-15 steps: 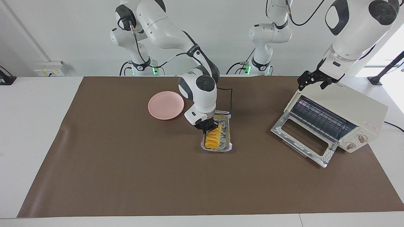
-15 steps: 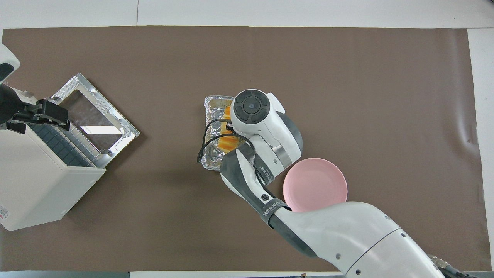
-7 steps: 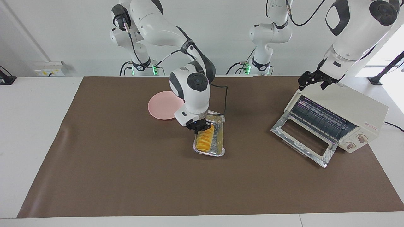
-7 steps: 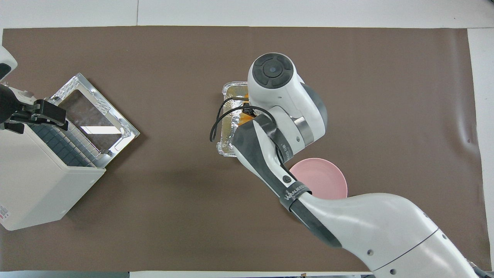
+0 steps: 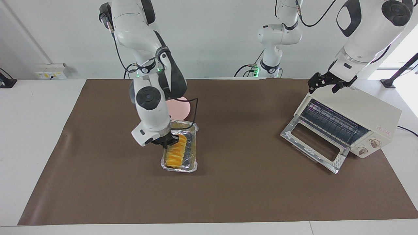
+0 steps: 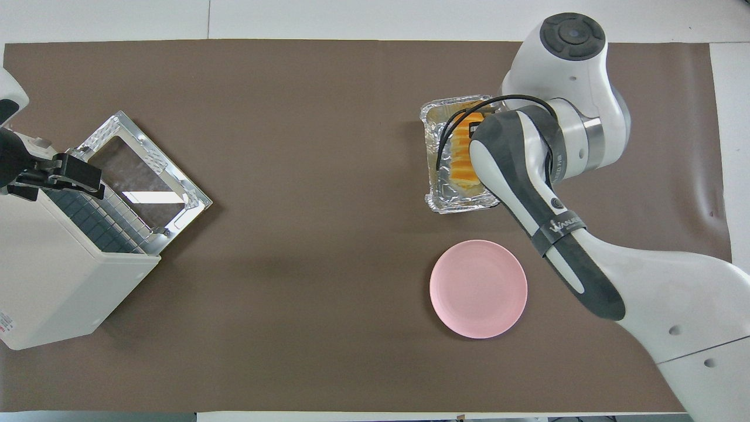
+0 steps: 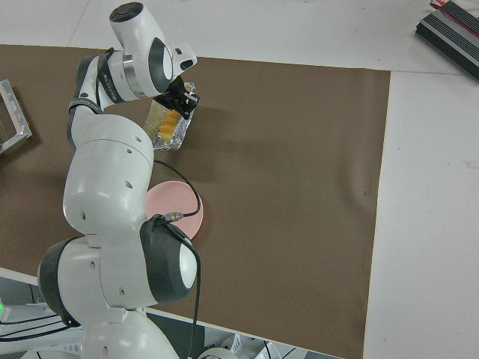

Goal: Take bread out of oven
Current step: 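Slide the foil tray farther from the robot with the right gripper, then lower the right gripper into the tray over the bread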

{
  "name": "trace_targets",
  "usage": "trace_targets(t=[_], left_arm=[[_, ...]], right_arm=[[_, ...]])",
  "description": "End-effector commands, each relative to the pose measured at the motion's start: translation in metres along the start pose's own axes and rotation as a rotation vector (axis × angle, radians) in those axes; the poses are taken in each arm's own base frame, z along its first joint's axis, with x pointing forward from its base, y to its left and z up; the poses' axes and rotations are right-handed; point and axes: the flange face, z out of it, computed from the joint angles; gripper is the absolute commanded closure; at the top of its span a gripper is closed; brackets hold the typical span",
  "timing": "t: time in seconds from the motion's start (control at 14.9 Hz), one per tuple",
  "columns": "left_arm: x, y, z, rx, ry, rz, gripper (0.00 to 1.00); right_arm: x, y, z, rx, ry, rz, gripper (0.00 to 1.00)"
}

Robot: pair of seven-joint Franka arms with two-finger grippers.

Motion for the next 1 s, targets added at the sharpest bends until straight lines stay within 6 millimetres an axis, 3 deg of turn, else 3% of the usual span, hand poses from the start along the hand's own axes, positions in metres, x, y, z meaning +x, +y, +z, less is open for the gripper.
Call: trace_targets(t=[0.0,0.4,0.47,0.54,0.67,0.94], left_arm=[[-0.008,-0.006,-0.003,-0.001,0.012,0.004,0.0],[-0.009,-0.011,-0.002,0.002,0.001,-0.002,0.0],[-0.009,-0.009,-0.001,0.003,0.0,-0.001,0.0],[-0.009,-0.01,-0.001,0.002,0.0,-0.002,0.0],[-0.01,-0.008,-0.002,0.003,0.001,0.001,0.0],[-0.009,-0.01,-0.001,0.002,0.0,-0.002,0.0]], right_arm=[[-0.007,0.054,0.029,0.029,0.04,-0.029,1.0],[-0.024,0.071,0.061,0.033,0.07,-0.07,0.97],[-0.026,0.072,0.06,0.032,0.07,-0.08,0.34],[-0.027,0.071,0.06,0.025,0.062,-0.086,0.0],[-0.029,0.071,0.056,0.009,0.024,-0.098,0.0],[-0.022,0.057,0.018,-0.001,-0.011,-0.112,0.0]])
